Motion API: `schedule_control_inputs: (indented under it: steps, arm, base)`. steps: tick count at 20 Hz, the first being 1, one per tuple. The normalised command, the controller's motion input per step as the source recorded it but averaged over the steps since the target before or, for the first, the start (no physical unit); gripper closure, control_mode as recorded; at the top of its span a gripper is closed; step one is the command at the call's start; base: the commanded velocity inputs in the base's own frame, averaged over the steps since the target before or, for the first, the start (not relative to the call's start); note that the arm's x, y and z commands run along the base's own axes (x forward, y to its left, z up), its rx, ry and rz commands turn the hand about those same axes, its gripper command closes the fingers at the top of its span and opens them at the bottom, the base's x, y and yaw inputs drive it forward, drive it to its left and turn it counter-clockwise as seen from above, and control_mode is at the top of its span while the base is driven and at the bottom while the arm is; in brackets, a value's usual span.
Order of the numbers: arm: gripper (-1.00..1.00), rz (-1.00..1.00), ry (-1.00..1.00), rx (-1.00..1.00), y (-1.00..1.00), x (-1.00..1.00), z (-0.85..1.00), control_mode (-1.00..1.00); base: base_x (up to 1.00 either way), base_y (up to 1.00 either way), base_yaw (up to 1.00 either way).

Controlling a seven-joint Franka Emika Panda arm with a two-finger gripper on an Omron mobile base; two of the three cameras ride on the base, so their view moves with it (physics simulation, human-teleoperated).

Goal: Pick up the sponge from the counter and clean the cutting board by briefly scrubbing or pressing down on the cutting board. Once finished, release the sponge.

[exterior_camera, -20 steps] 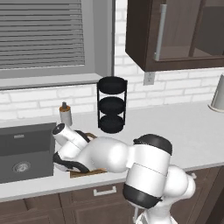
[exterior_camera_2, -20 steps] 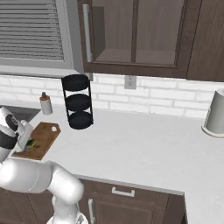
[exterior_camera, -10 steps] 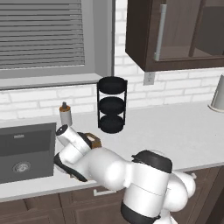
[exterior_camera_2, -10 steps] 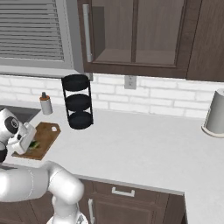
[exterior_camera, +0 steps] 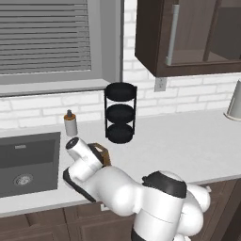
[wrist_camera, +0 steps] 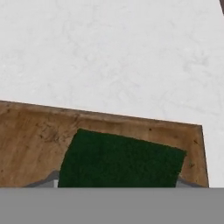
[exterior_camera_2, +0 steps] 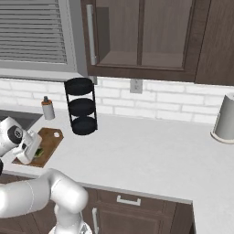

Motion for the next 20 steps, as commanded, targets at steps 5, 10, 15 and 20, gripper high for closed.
schedule_control_inputs:
  steps: [5,10,15,20]
  arm:
    - [1.00,0.00,0.00,0.00,-0.69,0.01,-0.28,-1.00]
    - [1.00,0.00,-0.05,-0.04,-0.37,0.22,-0.30,-1.00]
    - [1.00,0.00,-0.10,-0.01,-0.47,0.25,-0.26,-1.00]
    - [1.00,0.00,-0.03,0.00,-0.52,0.42,-0.25,-1.00]
  base:
    - [0.00,0.00,0.00]
    - [0.00,0.00,0.00]
    - [0.00,0.00,0.00]
    - [0.00,0.00,0.00]
